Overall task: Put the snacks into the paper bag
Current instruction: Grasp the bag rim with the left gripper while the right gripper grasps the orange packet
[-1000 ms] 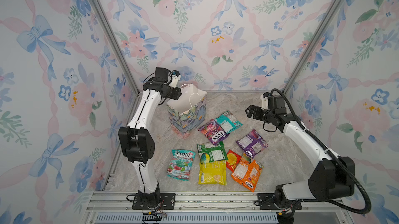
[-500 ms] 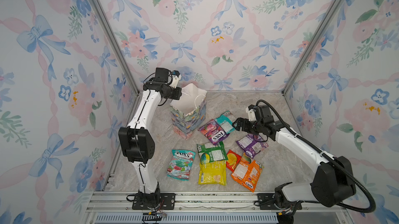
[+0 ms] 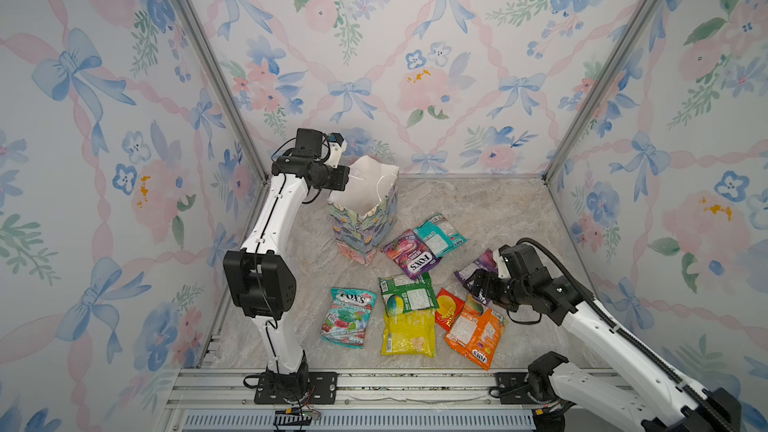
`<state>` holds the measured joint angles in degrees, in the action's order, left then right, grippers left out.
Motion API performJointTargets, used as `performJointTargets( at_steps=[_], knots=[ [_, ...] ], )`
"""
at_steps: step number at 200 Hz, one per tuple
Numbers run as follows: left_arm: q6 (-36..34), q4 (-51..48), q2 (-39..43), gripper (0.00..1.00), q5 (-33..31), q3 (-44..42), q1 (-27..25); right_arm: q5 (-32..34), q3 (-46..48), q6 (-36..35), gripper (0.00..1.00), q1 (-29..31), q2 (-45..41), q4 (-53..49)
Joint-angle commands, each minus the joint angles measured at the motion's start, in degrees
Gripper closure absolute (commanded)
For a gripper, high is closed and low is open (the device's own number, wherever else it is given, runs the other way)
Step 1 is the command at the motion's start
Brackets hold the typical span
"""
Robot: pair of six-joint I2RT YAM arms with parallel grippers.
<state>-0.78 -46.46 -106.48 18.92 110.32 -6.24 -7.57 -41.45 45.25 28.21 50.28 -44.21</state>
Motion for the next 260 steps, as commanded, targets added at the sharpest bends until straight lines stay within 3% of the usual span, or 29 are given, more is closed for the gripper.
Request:
performJointTargets(
  at_steps=[1, 73, 119, 166, 218, 260],
  knots=[
    [1.3, -0.2, 1.8, 1.00, 1.1, -1.6, -0.2, 4.0, 3.2, 5.3, 0.09, 0.7, -4.8, -13.0],
    [1.8, -0.2, 1.8, 1.00, 0.9, -2.6, -0.2, -0.5, 11.8, 12.7, 0.08, 3.5, -6.1, -10.3],
    [2.1, -0.2, 1.9, 1.00, 1.3, -2.6, -0.2, -4.0, 18.6, 19.1, 0.09, 5.7, -6.8, -1.9],
    [2.1, -0.3, 2.1, 1.00, 1.6, -2.7, -0.3, -4.3, 21.6, 21.1, 0.11, 5.7, -7.6, 4.0],
    [2.0, -0.2, 2.5, 1.00, 1.7, -2.8, -0.3, -4.4, 24.1, 22.3, 0.35, 5.6, -6.9, 11.2],
    [2.0, -0.2, 2.9, 1.00, 1.1, -3.1, -0.3, -3.9, 23.9, 21.5, 0.65, 5.5, -7.7, 12.6]
  ],
)
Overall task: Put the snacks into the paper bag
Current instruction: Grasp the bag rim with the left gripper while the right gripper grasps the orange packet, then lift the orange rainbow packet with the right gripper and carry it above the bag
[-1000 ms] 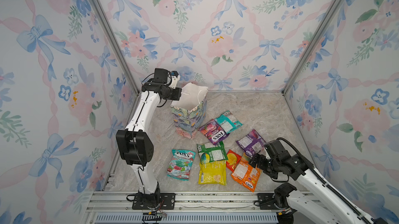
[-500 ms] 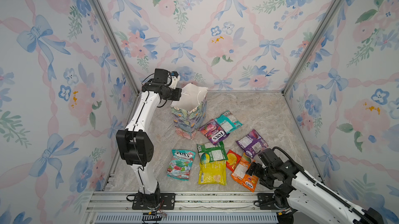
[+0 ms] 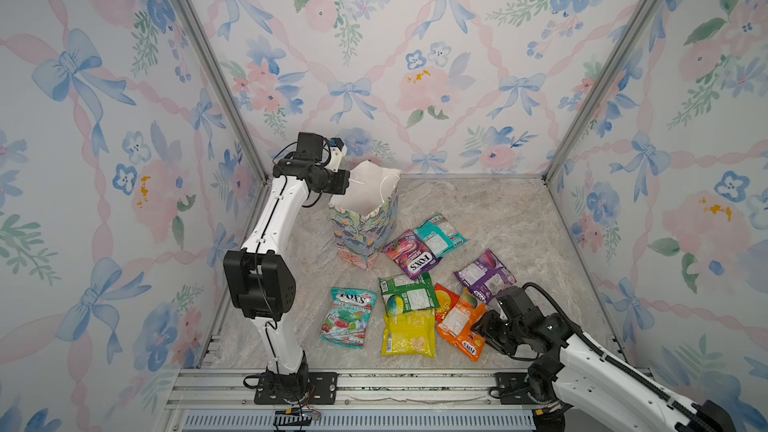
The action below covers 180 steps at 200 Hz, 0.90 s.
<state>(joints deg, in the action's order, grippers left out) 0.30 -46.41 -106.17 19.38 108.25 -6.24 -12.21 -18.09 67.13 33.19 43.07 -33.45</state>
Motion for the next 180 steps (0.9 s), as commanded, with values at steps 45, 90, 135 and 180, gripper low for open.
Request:
performJointTargets(
  at_steps=[45, 90, 135, 180],
  knots=[
    [0.9, -0.3, 2.4, 1.00, -0.3, -1.3, -0.3, 2.7, -2.9, -3.0, 0.93, 0.6, -2.6, -0.9],
    [1.1, -0.3, 2.2, 1.00, -0.3, -1.5, -0.3, 4.4, -10.8, -8.8, 1.00, 0.8, -0.7, -5.6],
    [1.0, -0.3, 2.8, 1.00, -0.6, -1.2, 0.1, 7.9, -23.3, -15.9, 1.00, 2.0, 3.9, -11.0],
    [1.0, -0.3, 3.1, 1.00, -0.7, -1.5, 0.2, 11.7, -34.6, -23.1, 1.00, 3.3, 10.1, -14.2]
  ],
)
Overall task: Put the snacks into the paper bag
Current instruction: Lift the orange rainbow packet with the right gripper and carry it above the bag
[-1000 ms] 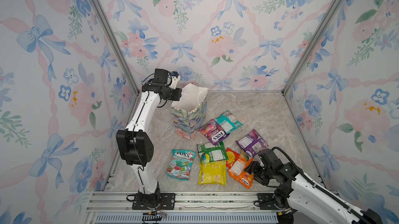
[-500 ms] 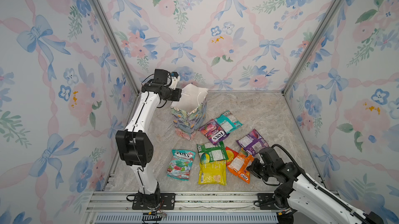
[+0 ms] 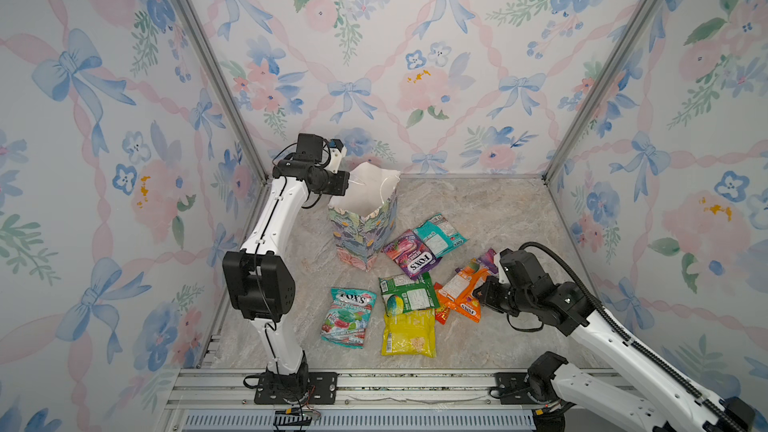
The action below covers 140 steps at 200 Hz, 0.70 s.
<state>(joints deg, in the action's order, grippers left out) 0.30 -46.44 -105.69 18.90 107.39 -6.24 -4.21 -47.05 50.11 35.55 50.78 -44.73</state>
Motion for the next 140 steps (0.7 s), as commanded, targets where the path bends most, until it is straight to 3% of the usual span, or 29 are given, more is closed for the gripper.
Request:
performJointTargets(
  at_steps=[1, 63, 90, 140],
  knots=[
    [1.1, -0.2, 2.6, 1.00, -0.2, -0.7, 0.2, 3.8, -5.9, -6.3, 1.00, 0.9, 2.5, -3.0],
    [1.1, -0.3, 3.0, 1.00, 1.0, -1.0, 0.2, 9.6, -24.5, -18.4, 1.00, 0.8, 14.6, 2.7],
    [1.2, -0.3, 2.9, 1.00, 2.1, -1.0, 0.2, 10.0, -33.3, -24.4, 1.00, 0.6, 21.4, 8.3],
    [1.5, -0.3, 2.7, 1.00, 3.9, -1.2, 0.2, 9.1, -55.6, -32.9, 1.00, -1.7, 35.1, 8.1]
  ],
)
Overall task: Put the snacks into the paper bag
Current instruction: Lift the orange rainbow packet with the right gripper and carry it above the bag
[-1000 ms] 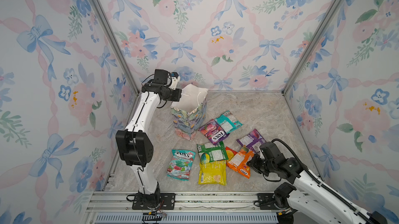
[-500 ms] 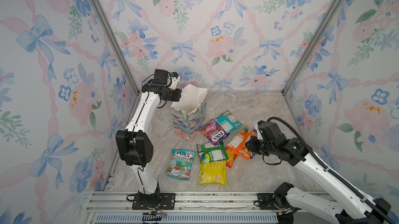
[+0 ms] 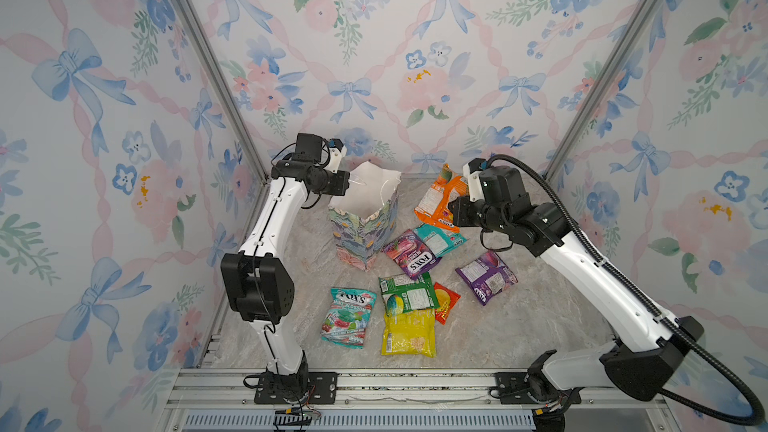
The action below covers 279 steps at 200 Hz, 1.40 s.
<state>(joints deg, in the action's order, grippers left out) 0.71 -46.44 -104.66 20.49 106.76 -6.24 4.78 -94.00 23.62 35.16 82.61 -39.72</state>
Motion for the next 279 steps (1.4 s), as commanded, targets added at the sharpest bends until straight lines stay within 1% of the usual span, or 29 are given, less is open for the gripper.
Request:
performJointTargets(
  at_steps=[1, 25, 45, 52, 79, 101, 126, 146, 200, 234, 262, 279],
  knots=[
    [1.1, -0.2, 1.7, 1.00, 2.3, -0.5, 0.2, 0.0, -8.9, -6.5, 1.00, -1.3, 3.5, 3.1],
    [1.0, -0.3, 1.7, 1.00, 2.4, -0.7, 0.2, -2.3, -16.1, -7.8, 1.00, -3.2, 8.5, 4.1],
    [0.9, -0.3, 1.5, 1.00, 2.5, -0.7, 0.2, -2.8, -22.4, -9.5, 1.00, -4.0, 11.9, 4.3],
    [0.9, -0.3, 1.4, 1.00, 2.5, -0.7, 0.2, -3.2, -24.9, -10.2, 1.00, -4.2, 14.7, 4.6],
    [0.9, -0.3, 1.2, 1.00, 2.8, -0.9, 0.2, -4.8, -34.1, -11.4, 1.00, -4.4, 21.1, 4.2],
    [0.9, -0.3, 1.2, 1.00, 2.6, -1.0, 0.2, -7.8, -43.9, -10.5, 1.00, -3.9, 27.5, 1.7],
    [1.0, -0.3, 1.2, 1.00, 2.8, -1.0, 0.2, -8.0, -52.8, -10.5, 1.00, -2.1, 33.8, -0.3],
    [1.2, -0.3, 0.9, 1.00, 3.1, -1.1, 0.2, -7.6, -57.5, -10.7, 1.00, -0.9, 37.7, -1.2],
    [1.4, -0.2, 0.6, 1.00, 3.1, -1.2, 0.2, -7.0, -58.6, -9.1, 1.00, 1.3, 41.5, 1.7],
    [1.5, -0.2, 0.4, 1.00, 3.1, -1.3, 0.2, -6.3, -58.4, -9.1, 1.00, 2.7, 42.5, 0.0],
    [1.7, -0.3, 0.3, 1.00, 3.2, -1.2, 0.2, -3.9, -54.9, -10.2, 1.00, 3.6, 41.0, -1.1],
    [2.0, -0.2, 0.2, 1.00, 3.1, -1.2, 0.2, -2.6, -51.0, -10.6, 1.00, 3.9, 38.9, -0.5]
  ],
)
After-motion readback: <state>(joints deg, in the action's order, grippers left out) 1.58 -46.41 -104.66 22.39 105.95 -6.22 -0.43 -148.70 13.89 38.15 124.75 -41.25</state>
